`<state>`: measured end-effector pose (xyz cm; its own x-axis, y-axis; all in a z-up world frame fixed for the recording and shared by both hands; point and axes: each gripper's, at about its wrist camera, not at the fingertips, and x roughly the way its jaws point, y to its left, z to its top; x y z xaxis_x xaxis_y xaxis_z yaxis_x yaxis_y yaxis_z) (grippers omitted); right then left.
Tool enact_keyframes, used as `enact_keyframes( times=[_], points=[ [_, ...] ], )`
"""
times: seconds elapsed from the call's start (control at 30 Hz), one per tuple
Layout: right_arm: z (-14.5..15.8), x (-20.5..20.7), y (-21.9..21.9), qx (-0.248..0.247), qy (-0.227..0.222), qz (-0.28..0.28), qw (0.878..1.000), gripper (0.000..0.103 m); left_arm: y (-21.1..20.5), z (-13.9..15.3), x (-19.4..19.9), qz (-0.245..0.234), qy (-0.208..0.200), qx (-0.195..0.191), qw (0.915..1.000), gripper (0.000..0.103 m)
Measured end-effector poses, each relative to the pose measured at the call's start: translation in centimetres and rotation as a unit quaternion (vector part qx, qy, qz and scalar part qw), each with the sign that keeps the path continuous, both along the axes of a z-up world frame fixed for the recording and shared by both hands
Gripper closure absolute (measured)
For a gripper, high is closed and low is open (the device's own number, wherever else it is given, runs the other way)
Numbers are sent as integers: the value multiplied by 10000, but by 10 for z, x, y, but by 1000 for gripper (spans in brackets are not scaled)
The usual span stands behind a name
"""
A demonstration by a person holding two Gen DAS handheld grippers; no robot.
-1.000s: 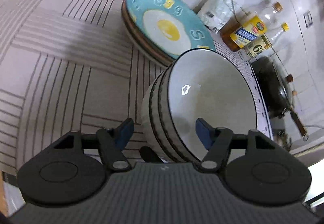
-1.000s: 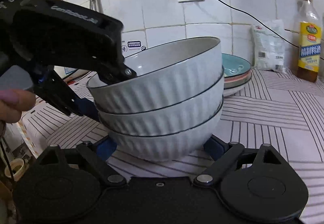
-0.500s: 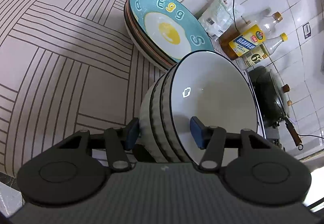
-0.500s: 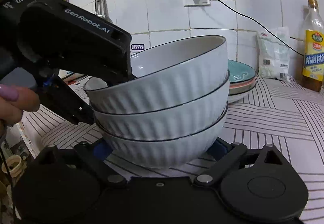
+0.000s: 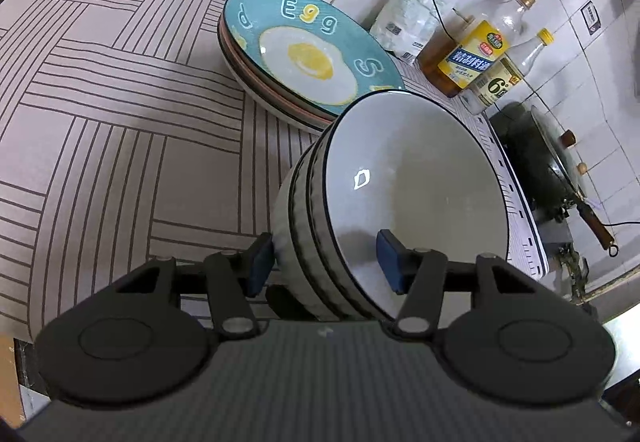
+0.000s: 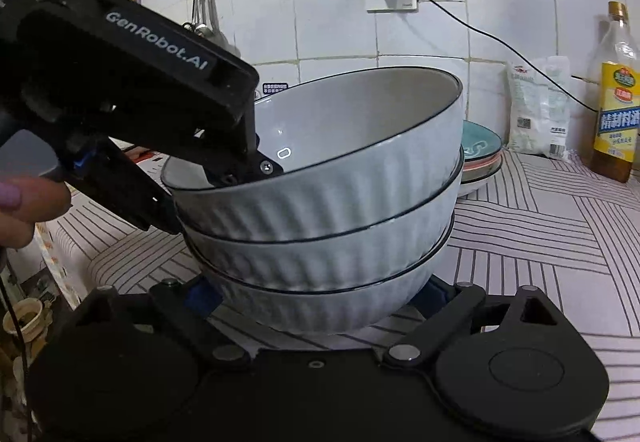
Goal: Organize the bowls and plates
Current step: 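Lift the stacked white bowls with both grippers and carry them over the blue egg plate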
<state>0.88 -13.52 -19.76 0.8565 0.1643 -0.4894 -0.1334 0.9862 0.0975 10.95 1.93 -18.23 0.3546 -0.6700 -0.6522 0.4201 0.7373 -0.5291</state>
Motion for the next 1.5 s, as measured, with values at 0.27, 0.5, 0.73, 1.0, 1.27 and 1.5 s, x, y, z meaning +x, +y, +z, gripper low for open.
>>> enact_keyframes(
  times=[0.27, 0.5, 0.73, 1.0, 1.27, 1.5],
  points=[
    [15, -7, 2, -154, -211, -20, 9997, 7, 3, 18, -2, -9, -36, -112, 9999, 49],
    [35, -1, 3, -288, -390, 55, 9988, 7, 5, 46, 4, -72, -104, -123, 9998, 49],
    [55, 24, 1, -254, -576, 81, 9980, 7, 0, 74, 23, -47, -521, 24, 9986, 48],
    [72, 67, -4, -255, -589, 98, 9979, 7, -8, 92, 67, -60, -473, -17, 9989, 48],
    [72, 112, -16, -279, -379, 33, 9989, 7, -25, 83, 97, -57, -583, -34, 9983, 48],
    [57, 135, -24, -250, -141, -68, 9996, 7, -38, 61, 115, -25, -524, -6, 9986, 48]
  ],
)
